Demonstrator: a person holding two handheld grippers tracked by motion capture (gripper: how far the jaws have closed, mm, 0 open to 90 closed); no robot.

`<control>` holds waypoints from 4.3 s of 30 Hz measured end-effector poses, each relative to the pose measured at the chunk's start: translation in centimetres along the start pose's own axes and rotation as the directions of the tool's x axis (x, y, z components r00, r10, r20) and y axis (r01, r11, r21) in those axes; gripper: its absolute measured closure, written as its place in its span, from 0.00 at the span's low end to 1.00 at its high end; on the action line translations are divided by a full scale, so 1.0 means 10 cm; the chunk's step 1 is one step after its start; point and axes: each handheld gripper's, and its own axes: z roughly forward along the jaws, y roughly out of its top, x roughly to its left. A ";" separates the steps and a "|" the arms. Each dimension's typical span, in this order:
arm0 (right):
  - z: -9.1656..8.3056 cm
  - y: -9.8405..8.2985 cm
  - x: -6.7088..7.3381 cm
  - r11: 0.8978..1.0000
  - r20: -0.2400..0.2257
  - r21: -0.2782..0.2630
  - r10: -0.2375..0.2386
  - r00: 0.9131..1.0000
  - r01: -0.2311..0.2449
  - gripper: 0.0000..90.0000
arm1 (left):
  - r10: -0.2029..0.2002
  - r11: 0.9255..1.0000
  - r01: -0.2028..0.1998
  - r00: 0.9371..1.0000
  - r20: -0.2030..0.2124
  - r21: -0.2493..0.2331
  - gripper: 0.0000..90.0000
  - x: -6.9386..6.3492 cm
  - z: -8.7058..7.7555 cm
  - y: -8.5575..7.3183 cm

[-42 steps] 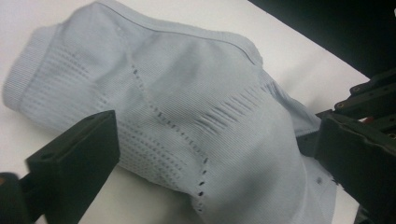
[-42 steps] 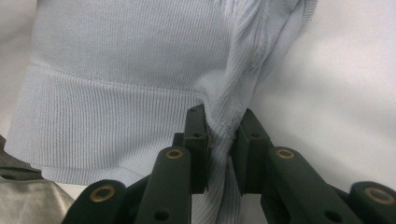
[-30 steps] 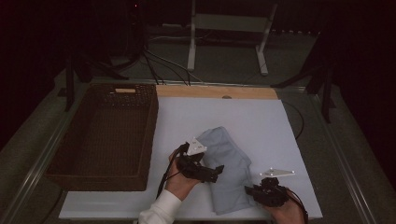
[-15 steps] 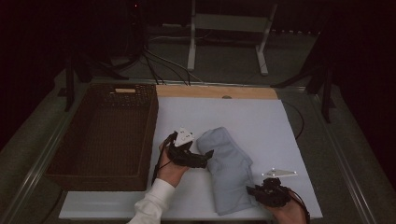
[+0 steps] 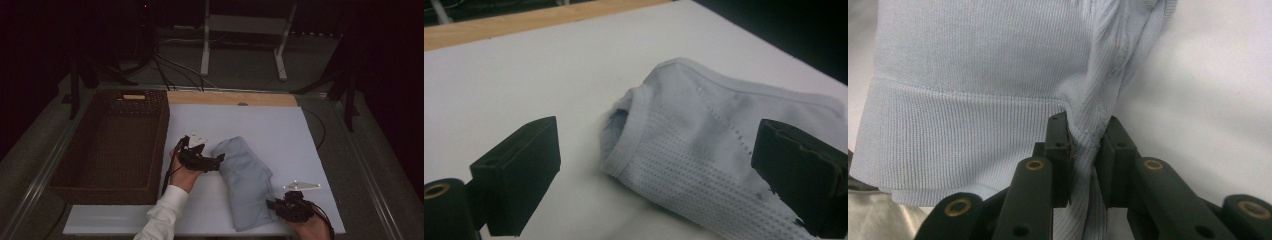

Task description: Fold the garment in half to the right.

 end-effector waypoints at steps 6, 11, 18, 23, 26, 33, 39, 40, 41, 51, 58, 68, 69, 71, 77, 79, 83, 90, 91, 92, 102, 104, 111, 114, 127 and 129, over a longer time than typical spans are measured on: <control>-0.01 0.00 -0.01 1.000 0.001 0.002 -0.006 1.000 0.006 0.86 | -0.009 1.000 0.009 1.000 0.012 0.023 0.08 0.02 0.08 -0.01; 0.00 0.00 -0.02 1.000 -0.001 0.003 -0.008 1.000 0.008 0.86 | -0.016 0.999 0.016 1.000 -0.006 0.030 0.10 0.03 0.14 -0.02; -0.01 0.00 -0.03 1.000 -0.003 0.003 -0.007 1.000 0.007 0.86 | -0.033 0.999 0.034 0.999 -0.014 0.039 0.14 0.07 0.19 -0.02; -0.01 0.00 -0.04 1.000 0.001 0.002 -0.008 1.000 0.008 0.86 | -0.049 0.997 0.050 0.999 -0.018 0.053 0.16 0.12 0.24 -0.02; -0.02 0.00 -0.05 1.000 0.005 0.002 -0.005 1.000 0.005 0.86 | -0.053 0.996 0.054 0.998 -0.020 0.067 0.17 0.13 0.27 -0.03; -0.03 0.00 -0.06 1.000 0.018 -0.001 -0.012 1.000 0.012 0.86 | -0.068 0.994 0.069 0.998 -0.019 0.088 0.18 0.14 0.34 -0.06; -0.03 0.00 -0.07 1.000 0.016 0.000 -0.013 1.000 0.013 0.86 | -0.078 0.991 0.078 0.997 -0.010 0.106 0.18 0.13 0.41 -0.08; -0.03 0.00 -0.07 1.000 0.016 0.001 -0.012 1.000 0.012 0.86 | -0.077 0.991 0.078 0.997 -0.008 0.112 0.18 0.12 0.42 -0.08; -0.03 0.00 -0.07 1.000 0.016 0.001 -0.012 1.000 0.012 0.86 | -0.077 0.991 0.078 0.997 -0.008 0.112 0.18 0.12 0.42 -0.08; -0.04 0.00 -0.08 1.000 0.018 0.001 -0.013 1.000 0.013 0.86 | -0.079 0.986 0.077 0.997 0.004 0.144 0.17 0.10 0.52 -0.13; -0.04 0.00 -0.08 1.000 0.017 0.002 -0.014 1.000 0.014 0.86 | -0.066 0.984 0.065 0.998 0.001 0.167 0.16 0.07 0.56 -0.15; -0.04 0.00 -0.07 1.000 0.018 0.001 -0.016 1.000 0.016 0.86 | -0.003 0.973 0.008 1.000 -0.022 0.230 0.19 -0.01 0.65 -0.21; -0.04 0.00 -0.07 1.000 0.018 0.001 -0.016 1.000 0.016 0.86 | 0.001 0.972 0.004 1.000 -0.021 0.237 0.19 -0.01 0.66 -0.22; -0.04 0.00 -0.07 1.000 0.017 0.001 -0.017 1.000 0.017 0.86 | 0.021 0.970 -0.013 0.999 -0.029 0.242 0.20 -0.04 0.68 -0.24; -0.05 0.00 -0.07 1.000 0.019 0.000 -0.019 1.000 0.019 0.86 | 0.092 0.960 -0.073 0.994 -0.058 0.269 0.31 -0.16 0.68 -0.24; -0.05 0.00 -0.06 1.000 0.020 -0.001 -0.021 1.000 0.021 0.86 | 0.091 0.958 -0.075 0.995 -0.047 0.275 0.42 -0.18 0.66 -0.23; -0.04 0.00 -0.06 1.000 0.022 0.001 -0.024 0.999 0.024 0.86 | 0.066 0.956 -0.059 0.998 -0.014 0.286 0.73 -0.20 0.65 -0.21; -0.04 0.00 -0.06 1.000 0.019 -0.001 -0.029 0.999 0.029 0.86 | 0.029 0.962 -0.029 1.000 0.004 0.273 0.92 -0.14 0.61 -0.14; -0.04 0.00 -0.06 1.000 0.018 0.000 -0.029 0.999 0.029 0.86 | 0.027 0.962 -0.026 1.000 0.002 0.272 0.92 -0.13 0.60 -0.12; -0.04 0.00 -0.05 1.000 0.016 -0.001 -0.029 0.999 0.030 0.86 | 0.023 0.964 -0.022 1.000 0.000 0.264 0.92 -0.11 0.58 -0.10; -0.05 0.01 -0.04 1.000 -0.006 0.003 -0.004 1.000 0.004 0.87 | 0.016 0.971 -0.009 0.999 -0.028 0.237 0.93 -0.01 0.50 0.02; -0.05 0.01 -0.04 1.000 -0.009 0.002 0.006 1.000 -0.006 0.87 | 0.014 0.973 -0.007 1.000 -0.028 0.230 0.93 -0.01 0.49 0.04; -0.09 0.05 0.00 0.998 -0.043 -0.005 0.059 0.997 -0.059 0.87 | 0.011 0.977 -0.003 0.999 -0.032 0.213 0.93 0.00 0.46 0.12; -0.10 0.06 0.01 0.997 -0.050 -0.014 0.075 0.996 -0.075 0.87 | 0.022 0.978 -0.014 0.999 -0.035 0.206 0.93 -0.01 0.45 0.16; -0.16 0.14 0.08 0.990 -0.120 -0.040 0.131 0.984 -0.137 0.88 | 0.029 0.983 -0.022 0.999 -0.038 0.180 0.93 0.03 0.40 0.32; -0.16 0.15 0.10 0.989 -0.131 -0.040 0.134 0.982 -0.140 0.89 | 0.030 0.984 -0.023 0.999 -0.039 0.179 0.93 0.03 0.39 0.33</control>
